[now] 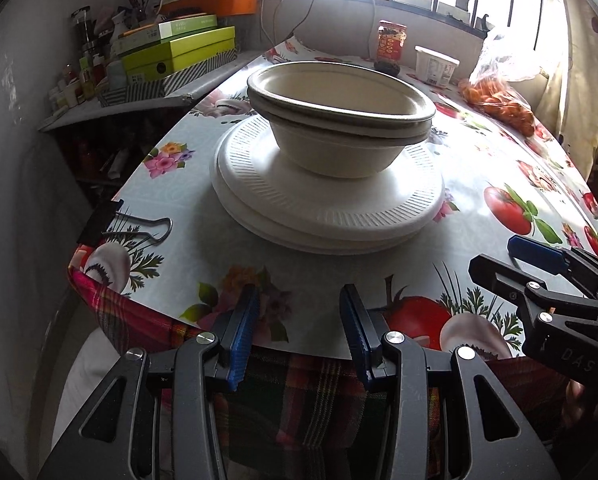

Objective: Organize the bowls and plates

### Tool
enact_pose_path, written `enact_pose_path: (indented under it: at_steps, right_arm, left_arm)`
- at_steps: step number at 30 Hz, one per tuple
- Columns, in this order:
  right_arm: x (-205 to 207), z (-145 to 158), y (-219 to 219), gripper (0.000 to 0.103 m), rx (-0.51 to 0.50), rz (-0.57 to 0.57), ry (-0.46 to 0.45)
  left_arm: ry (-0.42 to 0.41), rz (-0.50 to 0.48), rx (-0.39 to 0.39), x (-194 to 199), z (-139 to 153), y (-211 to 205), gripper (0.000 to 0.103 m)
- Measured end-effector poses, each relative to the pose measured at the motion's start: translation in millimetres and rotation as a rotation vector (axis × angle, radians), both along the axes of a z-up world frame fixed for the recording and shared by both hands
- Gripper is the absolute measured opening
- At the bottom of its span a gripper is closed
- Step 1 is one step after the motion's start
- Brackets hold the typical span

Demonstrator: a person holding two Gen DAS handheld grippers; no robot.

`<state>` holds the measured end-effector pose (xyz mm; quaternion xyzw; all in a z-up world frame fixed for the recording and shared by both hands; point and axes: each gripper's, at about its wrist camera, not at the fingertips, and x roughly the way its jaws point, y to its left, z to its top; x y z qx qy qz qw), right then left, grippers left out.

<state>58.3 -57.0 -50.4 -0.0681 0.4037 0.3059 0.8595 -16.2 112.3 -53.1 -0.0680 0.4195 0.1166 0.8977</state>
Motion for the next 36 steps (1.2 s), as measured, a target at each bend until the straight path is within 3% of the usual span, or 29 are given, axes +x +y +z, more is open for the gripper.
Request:
enact_pose_path:
  at_steps: [10, 16, 36]
  right_arm:
    - [1.2, -1.4, -1.1, 0.071, -0.026, -0.024, -0.018]
    - [-0.6, -3.6, 2.1, 0.081, -0.061, -0.031, -0.033]
    - [2.3, -6.1, 0.8, 0.086, -0.096, -0.064, -0.047]
  left_arm:
    - [0.0, 0.007, 0.001, 2.8, -0.1, 0.0, 0.045]
    - [0.009, -0.018, -0.001, 4.8, -1.2, -4.6, 0.062]
    - [0.009, -0.01, -0.002, 5.8, -1.7, -3.2, 0.068]
